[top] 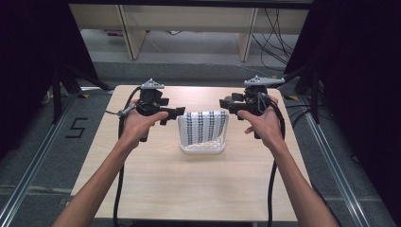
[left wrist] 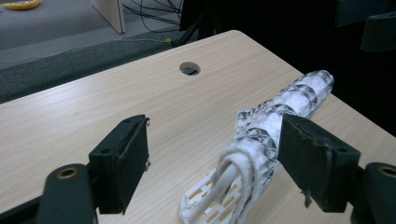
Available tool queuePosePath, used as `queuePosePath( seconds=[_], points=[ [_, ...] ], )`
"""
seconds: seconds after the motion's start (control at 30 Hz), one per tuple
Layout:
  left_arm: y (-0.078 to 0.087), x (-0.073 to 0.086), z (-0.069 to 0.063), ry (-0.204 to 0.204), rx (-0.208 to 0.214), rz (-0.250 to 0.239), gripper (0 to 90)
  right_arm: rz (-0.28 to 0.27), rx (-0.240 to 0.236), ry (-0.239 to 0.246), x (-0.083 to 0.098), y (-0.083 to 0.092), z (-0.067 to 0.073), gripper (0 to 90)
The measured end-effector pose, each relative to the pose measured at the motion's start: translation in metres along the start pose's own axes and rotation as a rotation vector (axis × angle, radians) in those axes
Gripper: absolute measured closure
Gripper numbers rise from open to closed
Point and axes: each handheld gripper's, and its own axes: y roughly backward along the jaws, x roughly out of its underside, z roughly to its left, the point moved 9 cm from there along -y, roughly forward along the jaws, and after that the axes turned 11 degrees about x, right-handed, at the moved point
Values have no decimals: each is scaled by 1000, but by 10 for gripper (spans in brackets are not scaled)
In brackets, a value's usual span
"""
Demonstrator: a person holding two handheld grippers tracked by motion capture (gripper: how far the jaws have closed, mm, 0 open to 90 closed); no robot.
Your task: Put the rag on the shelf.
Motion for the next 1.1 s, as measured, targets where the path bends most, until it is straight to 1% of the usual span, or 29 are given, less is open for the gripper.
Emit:
queuePosePath(
  seconds=[0.03,0.1,0.13,0.17,0.2,0.23,0.27,0.3,0.33,0.37,0.4,0.43,0.47,0.5,0.53,0.57,0.63,0.67,0.7,0.73,0.77,0.8,0.87,0.9,0.93,0.97,1.0,1.03,1.1],
  points=[
    [1,0,-2,-3,-7,-4,227,-1,5,13,0,1,0,367],
    [4,1,-5,-8,-10,-16,211,-5,-1,4,1,3,1,332],
    [8,3,-6,-24,-21,-4,202,-5,2,-16,2,5,3,314],
    [10,4,-8,-29,-19,-3,194,-1,2,-15,3,6,3,302],
    [11,5,-11,-22,-15,-15,193,2,2,1,5,7,3,294],
    [14,7,-11,-37,-15,-4,192,0,-2,-1,6,8,4,290],
    [16,8,-13,-41,-13,-10,193,3,3,-4,7,10,4,289],
    [17,9,-16,-38,-10,-20,191,-11,-6,6,7,11,4,286],
    [19,12,-18,-41,-8,-14,189,-8,-4,-6,9,12,5,285],
    [21,14,-19,-52,-6,-4,187,-7,-9,-5,10,14,5,284],
    [22,16,-21,-53,-3,-7,184,-16,-13,12,10,14,5,284],
    [23,18,-22,-56,0,-7,181,-6,-4,2,12,17,5,284],
    [25,22,-24,-61,3,-1,181,-11,-16,9,12,17,6,284],
    [25,25,-26,-58,9,-3,181,-23,-13,10,13,18,6,284],
    [27,27,-27,-60,14,-4,181,-7,-14,1,14,20,8,284],
    [28,29,-29,-57,16,-6,181,-24,-17,20,14,20,8,284],
    [31,33,-33,-46,34,-11,180,-20,-12,13,16,22,10,282],
    [33,35,-35,-44,41,-7,178,-26,-19,23,16,23,10,282],
    [34,36,-36,-45,39,-10,177,-15,-19,7,18,24,11,282],
    [35,37,-36,-51,37,-20,177,-31,-30,29,18,23,11,282],
    [37,38,-37,-50,35,-22,176,-21,-27,13,19,24,12,282],
    [38,40,-38,-51,43,-23,175,-29,-27,21,20,25,12,282],
    [41,42,-39,-51,35,-20,175,-20,-33,22,22,26,14,280],
    [41,43,-39,-54,35,-31,175,-21,-26,14,23,27,15,280],
    [42,45,-40,-57,32,-22,175,-28,-43,23,23,28,16,279],
    [42,46,-40,-60,32,-29,175,-29,-40,18,24,28,16,278],
    [42,47,-41,-58,31,-32,175,-30,-46,26,25,29,17,276],
    [43,49,-42,-61,33,-19,175,-26,-44,19,26,30,18,272],
    [43,52,-45,-60,46,-31,175,-38,-42,47,27,30,17,263]
  ],
)
